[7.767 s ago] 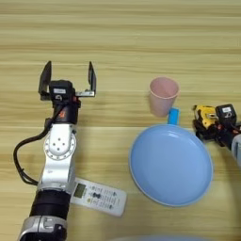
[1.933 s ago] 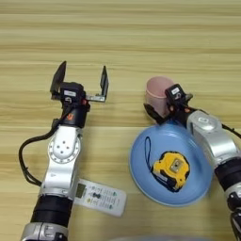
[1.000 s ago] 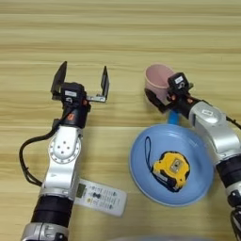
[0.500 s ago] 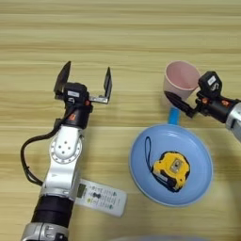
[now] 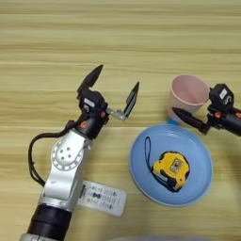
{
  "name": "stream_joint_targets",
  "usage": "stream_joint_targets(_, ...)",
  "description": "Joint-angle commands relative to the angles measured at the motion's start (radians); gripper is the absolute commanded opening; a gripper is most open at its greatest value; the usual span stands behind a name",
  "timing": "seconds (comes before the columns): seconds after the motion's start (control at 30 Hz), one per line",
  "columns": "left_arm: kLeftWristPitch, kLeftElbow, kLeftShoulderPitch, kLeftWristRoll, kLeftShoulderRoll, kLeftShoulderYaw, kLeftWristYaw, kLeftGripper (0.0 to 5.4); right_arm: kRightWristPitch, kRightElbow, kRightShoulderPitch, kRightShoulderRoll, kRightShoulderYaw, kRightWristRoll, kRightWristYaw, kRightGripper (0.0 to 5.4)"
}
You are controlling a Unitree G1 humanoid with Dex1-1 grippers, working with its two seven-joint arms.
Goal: Move the objects on the table
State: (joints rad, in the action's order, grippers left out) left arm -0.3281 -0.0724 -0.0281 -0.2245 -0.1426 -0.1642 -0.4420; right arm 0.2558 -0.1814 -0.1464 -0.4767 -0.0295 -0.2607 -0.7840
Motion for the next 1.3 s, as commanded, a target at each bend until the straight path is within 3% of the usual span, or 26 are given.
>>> stream_joint_targets(0.03, 0.127, -0.129, 0.045, -0.116, -0.081, -0.04, -0.138, 5.4, 0.01, -0.03, 0.002, -0.014, -0.005, -0.013, -0.01, 4.33)
stream_joint_targets(0.13, 0.184, -0.187, 0.06, -0.137, -0.146, -0.067, -0.224, 5.4, 0.011, -0.043, 0.004, -0.01, -0.014, -0.013, -0.013, 4.33)
stream_joint_targets(0.3, 0.249, -0.223, 0.051, -0.143, -0.201, -0.112, -0.32, 5.4, 0.013, -0.08, 0.02, -0.003, -0.041, -0.012, -0.015, 4.33)
stream_joint_targets(0.67, 0.268, -0.203, 0.016, -0.109, -0.191, -0.137, -0.343, 5.4, 0.035, -0.207, 0.078, -0.018, -0.109, -0.019, -0.031, 4.33)
stream_joint_targets(0.9, 0.265, -0.206, 0.026, -0.095, -0.194, -0.146, -0.349, 5.4, 0.041, -0.261, 0.116, -0.037, -0.129, -0.022, -0.047, 4.33)
stream_joint_targets(1.3, 0.269, -0.205, 0.035, -0.085, -0.194, -0.164, -0.363, 5.4, 0.053, -0.322, 0.127, -0.06, -0.151, -0.028, -0.057, 4.33)
